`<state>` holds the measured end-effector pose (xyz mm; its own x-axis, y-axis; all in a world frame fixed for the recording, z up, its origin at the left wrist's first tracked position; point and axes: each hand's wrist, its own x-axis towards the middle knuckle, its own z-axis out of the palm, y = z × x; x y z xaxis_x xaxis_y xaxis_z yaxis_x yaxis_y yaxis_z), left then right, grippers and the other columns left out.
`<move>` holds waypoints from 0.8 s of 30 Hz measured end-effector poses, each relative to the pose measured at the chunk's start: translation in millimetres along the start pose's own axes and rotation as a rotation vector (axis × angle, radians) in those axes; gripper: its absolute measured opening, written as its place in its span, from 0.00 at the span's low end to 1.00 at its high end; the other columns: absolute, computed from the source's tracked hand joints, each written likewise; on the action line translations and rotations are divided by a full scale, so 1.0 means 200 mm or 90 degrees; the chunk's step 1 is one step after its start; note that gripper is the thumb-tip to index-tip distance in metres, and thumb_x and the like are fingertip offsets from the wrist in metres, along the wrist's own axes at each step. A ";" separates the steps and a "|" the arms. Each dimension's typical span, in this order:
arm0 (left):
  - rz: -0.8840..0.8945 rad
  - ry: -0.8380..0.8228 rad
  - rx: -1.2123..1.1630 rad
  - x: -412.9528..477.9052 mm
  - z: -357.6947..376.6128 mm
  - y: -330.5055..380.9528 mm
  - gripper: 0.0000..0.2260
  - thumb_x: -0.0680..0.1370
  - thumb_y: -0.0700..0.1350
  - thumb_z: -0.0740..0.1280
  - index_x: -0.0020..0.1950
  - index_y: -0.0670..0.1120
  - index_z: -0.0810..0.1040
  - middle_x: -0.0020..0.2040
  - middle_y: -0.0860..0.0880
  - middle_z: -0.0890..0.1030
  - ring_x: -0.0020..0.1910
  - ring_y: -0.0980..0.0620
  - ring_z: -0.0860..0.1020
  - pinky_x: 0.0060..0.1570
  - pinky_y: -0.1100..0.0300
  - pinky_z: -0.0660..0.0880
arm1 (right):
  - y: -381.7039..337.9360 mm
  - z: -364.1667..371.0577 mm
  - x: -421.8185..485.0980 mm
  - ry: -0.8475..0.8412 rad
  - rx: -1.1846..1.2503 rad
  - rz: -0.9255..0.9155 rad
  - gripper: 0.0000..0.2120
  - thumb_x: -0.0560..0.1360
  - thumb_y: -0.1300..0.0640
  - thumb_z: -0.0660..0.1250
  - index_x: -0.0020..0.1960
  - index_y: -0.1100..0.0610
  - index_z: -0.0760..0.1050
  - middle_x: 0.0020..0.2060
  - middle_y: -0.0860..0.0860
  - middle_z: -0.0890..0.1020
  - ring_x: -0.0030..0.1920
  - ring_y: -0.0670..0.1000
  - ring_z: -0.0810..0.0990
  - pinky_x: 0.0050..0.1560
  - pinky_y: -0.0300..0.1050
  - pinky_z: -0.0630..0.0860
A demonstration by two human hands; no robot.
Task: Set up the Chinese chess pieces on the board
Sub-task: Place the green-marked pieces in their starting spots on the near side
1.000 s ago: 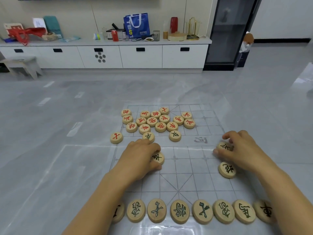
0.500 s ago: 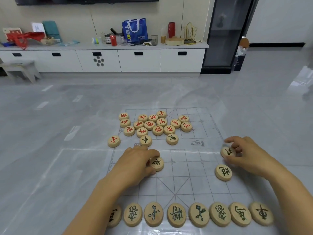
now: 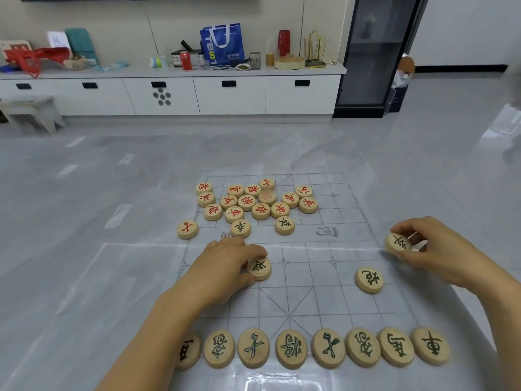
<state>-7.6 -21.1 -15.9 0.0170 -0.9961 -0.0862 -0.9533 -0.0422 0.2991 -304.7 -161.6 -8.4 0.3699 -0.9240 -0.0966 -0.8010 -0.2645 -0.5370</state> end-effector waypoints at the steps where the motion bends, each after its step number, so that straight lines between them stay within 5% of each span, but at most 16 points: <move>1: -0.001 0.004 -0.001 0.00 0.00 0.00 0.20 0.76 0.49 0.65 0.66 0.58 0.67 0.54 0.52 0.72 0.55 0.51 0.69 0.52 0.61 0.63 | 0.00 0.01 0.00 -0.018 -0.002 -0.007 0.13 0.70 0.57 0.71 0.52 0.50 0.72 0.49 0.48 0.73 0.48 0.48 0.74 0.47 0.41 0.70; 15: -0.007 0.016 -0.009 -0.01 0.01 0.00 0.18 0.73 0.53 0.68 0.61 0.56 0.69 0.48 0.56 0.69 0.48 0.54 0.69 0.50 0.62 0.67 | -0.01 0.04 0.00 -0.130 0.009 -0.039 0.19 0.70 0.66 0.68 0.53 0.45 0.72 0.47 0.44 0.69 0.46 0.43 0.73 0.44 0.33 0.70; 21: -0.005 0.019 -0.010 -0.01 0.00 0.01 0.17 0.73 0.53 0.68 0.61 0.56 0.70 0.48 0.56 0.71 0.47 0.54 0.69 0.49 0.61 0.68 | 0.00 0.04 0.00 -0.130 0.018 -0.018 0.23 0.69 0.61 0.72 0.56 0.41 0.68 0.49 0.46 0.69 0.50 0.46 0.73 0.53 0.46 0.76; 24: -0.009 0.020 -0.013 -0.02 0.00 0.01 0.17 0.73 0.52 0.68 0.60 0.56 0.70 0.48 0.55 0.71 0.47 0.54 0.69 0.49 0.61 0.68 | 0.00 0.05 0.00 -0.126 -0.005 -0.016 0.19 0.70 0.59 0.71 0.54 0.42 0.70 0.47 0.46 0.69 0.47 0.45 0.73 0.50 0.43 0.76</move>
<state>-9.8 -17.3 -15.2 0.0409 -0.9973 -0.0608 -0.9464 -0.0582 0.3179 -299.6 -158.6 -15.8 0.4752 -0.8447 -0.2465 -0.7933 -0.2900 -0.5353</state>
